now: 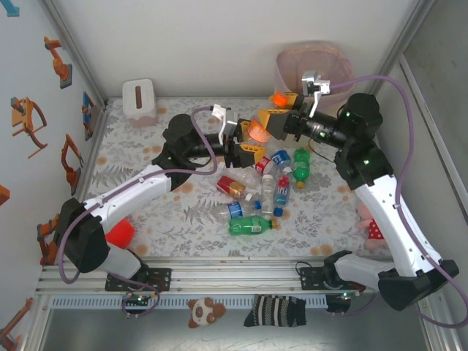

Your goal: Put the plastic bottles in the bin

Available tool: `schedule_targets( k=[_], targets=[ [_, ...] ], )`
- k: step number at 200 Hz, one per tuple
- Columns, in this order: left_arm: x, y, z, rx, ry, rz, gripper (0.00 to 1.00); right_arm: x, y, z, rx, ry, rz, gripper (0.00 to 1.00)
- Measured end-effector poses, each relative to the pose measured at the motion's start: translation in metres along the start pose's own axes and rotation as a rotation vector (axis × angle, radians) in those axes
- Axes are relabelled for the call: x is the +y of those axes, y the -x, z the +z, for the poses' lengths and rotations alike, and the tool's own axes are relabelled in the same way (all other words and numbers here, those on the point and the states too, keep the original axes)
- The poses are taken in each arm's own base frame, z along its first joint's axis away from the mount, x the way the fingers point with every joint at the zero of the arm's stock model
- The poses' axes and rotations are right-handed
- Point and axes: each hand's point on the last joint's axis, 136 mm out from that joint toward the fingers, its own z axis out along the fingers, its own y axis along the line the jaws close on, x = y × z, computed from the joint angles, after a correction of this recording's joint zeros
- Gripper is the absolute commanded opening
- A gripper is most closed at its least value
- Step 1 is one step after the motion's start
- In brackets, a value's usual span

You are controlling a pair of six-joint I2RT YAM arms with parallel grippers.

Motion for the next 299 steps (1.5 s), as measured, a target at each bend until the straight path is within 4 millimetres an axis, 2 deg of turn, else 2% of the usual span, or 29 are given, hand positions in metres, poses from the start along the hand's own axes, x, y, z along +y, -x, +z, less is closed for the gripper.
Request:
schedule_targets(
  k=[71,148,175,202,231,270,299],
  targets=[
    [0.001,0.003,0.003,-0.016,0.025,0.026,0.52,-0.003,-0.003,0.001,0.007,-0.021,0.003,0.67],
    [0.006,0.011,0.002,-0.046,0.061,0.048,0.53,-0.007,-0.014,0.000,0.043,-0.051,0.018,0.67],
    [0.006,0.012,0.002,-0.051,0.061,0.052,0.54,-0.007,-0.014,-0.001,0.043,-0.055,0.016,0.61],
    [0.006,0.013,0.003,-0.056,0.059,0.056,0.59,-0.006,-0.013,-0.002,0.039,-0.063,0.016,0.57],
    [0.006,0.014,0.003,-0.060,0.062,0.057,0.73,-0.007,-0.011,-0.003,0.030,-0.081,0.014,0.54],
    [0.011,0.009,-0.005,-0.051,0.130,0.068,0.77,-0.018,0.001,-0.011,0.001,-0.193,0.003,0.54],
    [0.011,0.004,-0.016,-0.023,0.190,0.075,0.78,-0.030,0.029,-0.016,-0.040,-0.286,-0.050,0.54]
  ],
)
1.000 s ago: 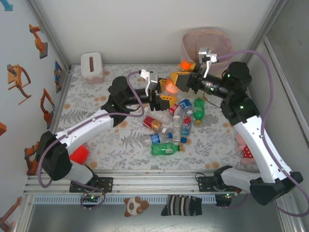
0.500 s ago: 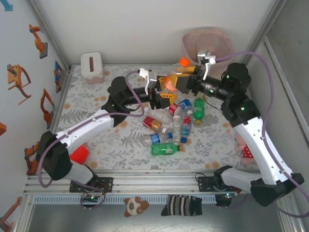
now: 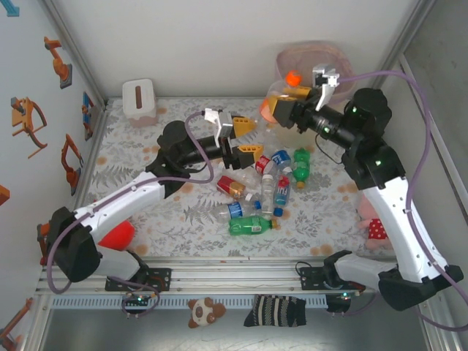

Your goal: Put the plastic bottles in the bin

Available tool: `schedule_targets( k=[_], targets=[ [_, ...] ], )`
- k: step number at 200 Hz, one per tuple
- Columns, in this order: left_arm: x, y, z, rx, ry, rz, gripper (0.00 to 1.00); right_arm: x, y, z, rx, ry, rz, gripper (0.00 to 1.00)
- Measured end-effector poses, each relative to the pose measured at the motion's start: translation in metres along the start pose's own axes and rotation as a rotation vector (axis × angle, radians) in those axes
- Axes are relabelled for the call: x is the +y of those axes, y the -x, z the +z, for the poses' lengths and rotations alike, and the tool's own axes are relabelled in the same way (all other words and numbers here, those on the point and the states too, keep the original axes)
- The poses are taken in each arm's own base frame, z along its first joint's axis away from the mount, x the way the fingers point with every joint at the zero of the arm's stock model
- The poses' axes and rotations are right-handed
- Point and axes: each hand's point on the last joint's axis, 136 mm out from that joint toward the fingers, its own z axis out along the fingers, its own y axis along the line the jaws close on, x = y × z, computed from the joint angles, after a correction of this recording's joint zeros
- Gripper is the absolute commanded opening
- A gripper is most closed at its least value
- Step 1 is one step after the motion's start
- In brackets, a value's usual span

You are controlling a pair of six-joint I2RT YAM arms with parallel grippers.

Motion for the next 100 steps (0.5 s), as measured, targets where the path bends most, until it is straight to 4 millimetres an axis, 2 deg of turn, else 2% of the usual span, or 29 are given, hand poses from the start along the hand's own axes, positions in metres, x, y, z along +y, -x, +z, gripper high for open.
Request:
schedule_targets(
  k=[21,48,74,100],
  targets=[
    [0.004,0.000,-0.007,0.021,0.055,0.009,0.78,-0.024,0.021,0.003,-0.029,-0.090,-0.035,0.54],
    [0.016,-0.006,-0.015,0.068,0.159,0.003,0.77,-0.066,0.038,0.015,-0.023,-0.218,-0.078,0.54],
    [0.027,-0.019,-0.024,0.128,0.244,-0.014,0.77,-0.122,0.048,0.027,0.000,-0.352,-0.107,0.52],
    [0.034,-0.029,-0.032,0.184,0.302,-0.027,0.77,-0.180,0.046,0.037,0.043,-0.477,-0.107,0.50]
  ],
)
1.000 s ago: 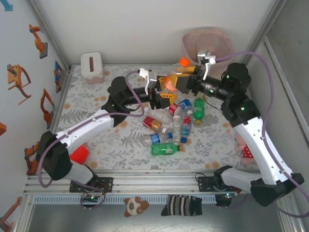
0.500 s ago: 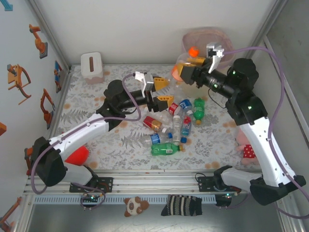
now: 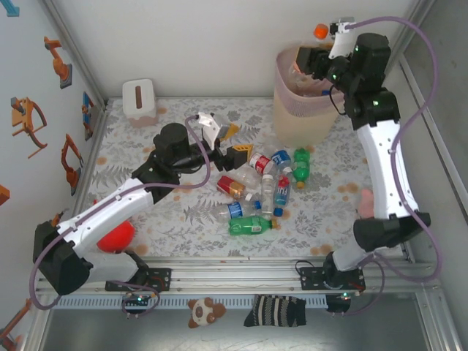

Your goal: Put the plastic bottles in the bin

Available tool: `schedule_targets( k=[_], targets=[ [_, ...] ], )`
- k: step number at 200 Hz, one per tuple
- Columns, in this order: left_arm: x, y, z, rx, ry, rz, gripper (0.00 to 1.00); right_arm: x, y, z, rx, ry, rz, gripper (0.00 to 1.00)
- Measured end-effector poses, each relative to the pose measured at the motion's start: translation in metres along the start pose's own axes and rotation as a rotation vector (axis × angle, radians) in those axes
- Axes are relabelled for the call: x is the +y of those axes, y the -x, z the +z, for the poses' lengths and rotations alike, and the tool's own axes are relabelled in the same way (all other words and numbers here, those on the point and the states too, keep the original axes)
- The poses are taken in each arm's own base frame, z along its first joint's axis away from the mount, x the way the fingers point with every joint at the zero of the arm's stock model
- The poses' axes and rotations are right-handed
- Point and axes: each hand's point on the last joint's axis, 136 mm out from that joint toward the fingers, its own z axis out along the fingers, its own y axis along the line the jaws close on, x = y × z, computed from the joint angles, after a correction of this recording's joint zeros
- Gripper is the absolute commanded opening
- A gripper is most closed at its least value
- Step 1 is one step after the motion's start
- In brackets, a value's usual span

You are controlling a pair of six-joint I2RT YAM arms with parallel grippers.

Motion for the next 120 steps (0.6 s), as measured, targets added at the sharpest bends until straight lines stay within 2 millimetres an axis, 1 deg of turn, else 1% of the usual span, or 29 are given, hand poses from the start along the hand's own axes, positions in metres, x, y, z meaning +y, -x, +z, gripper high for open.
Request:
schedule_targets(
  k=[15,30,55,86,120],
  targets=[
    [0.002,-0.003,-0.004,0.020,0.024,0.002,0.77,-0.024,-0.006,0.019,0.029,-0.060,-0.009,0.48],
    [0.004,-0.003,-0.009,0.027,0.044,0.009,0.77,-0.046,-0.018,0.037,0.065,-0.111,-0.011,0.47],
    [0.007,-0.007,-0.016,0.033,0.074,0.022,0.77,-0.073,-0.042,0.063,0.122,-0.162,-0.015,0.46],
    [0.014,-0.018,-0.015,0.070,0.103,0.021,0.77,-0.089,-0.073,0.093,0.190,-0.174,-0.017,0.46],
    [0.021,-0.030,-0.011,0.102,0.119,0.023,0.77,-0.099,-0.103,0.118,0.261,-0.157,0.002,0.46]
  ],
)
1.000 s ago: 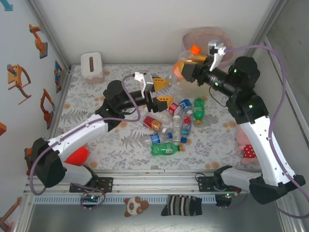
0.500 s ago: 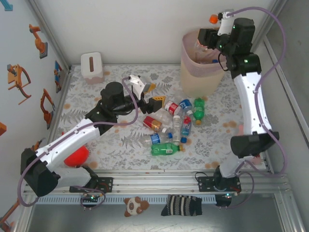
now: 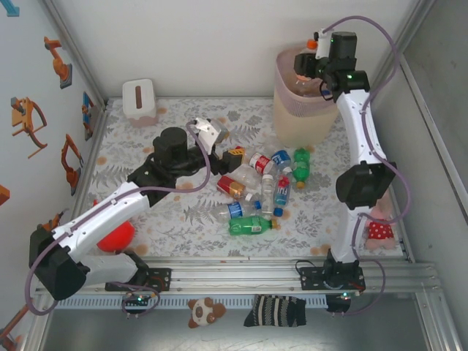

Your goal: Put the plastic bottles in the bin

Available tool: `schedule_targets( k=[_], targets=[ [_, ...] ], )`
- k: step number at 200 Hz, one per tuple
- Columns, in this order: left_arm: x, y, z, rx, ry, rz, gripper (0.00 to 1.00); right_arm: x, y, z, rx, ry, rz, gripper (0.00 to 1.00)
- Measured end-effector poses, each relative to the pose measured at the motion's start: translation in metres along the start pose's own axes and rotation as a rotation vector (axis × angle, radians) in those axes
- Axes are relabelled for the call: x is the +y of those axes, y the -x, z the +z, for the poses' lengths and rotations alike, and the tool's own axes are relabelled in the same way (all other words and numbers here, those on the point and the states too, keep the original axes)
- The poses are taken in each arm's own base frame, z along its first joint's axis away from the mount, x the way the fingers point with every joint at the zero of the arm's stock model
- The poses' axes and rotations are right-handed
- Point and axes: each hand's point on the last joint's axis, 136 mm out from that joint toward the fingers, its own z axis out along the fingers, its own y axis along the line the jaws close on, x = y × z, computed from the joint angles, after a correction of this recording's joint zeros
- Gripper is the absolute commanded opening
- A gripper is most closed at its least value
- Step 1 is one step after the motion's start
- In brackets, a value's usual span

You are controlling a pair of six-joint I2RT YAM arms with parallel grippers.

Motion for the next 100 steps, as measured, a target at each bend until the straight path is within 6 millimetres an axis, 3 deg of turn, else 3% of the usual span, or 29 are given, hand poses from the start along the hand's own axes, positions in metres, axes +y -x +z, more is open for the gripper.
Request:
schedule_targets(
  k=[47,100],
  targets=[
    [0.013,-0.030,0.014,0.074,0.019,-0.018,0.77,-0.011,-0.031,0.030,0.099,0.034,0.031,0.44],
    [0.024,-0.052,0.026,0.127,0.028,-0.038,0.76,-0.014,-0.058,0.043,0.196,0.072,0.038,0.44]
  ],
)
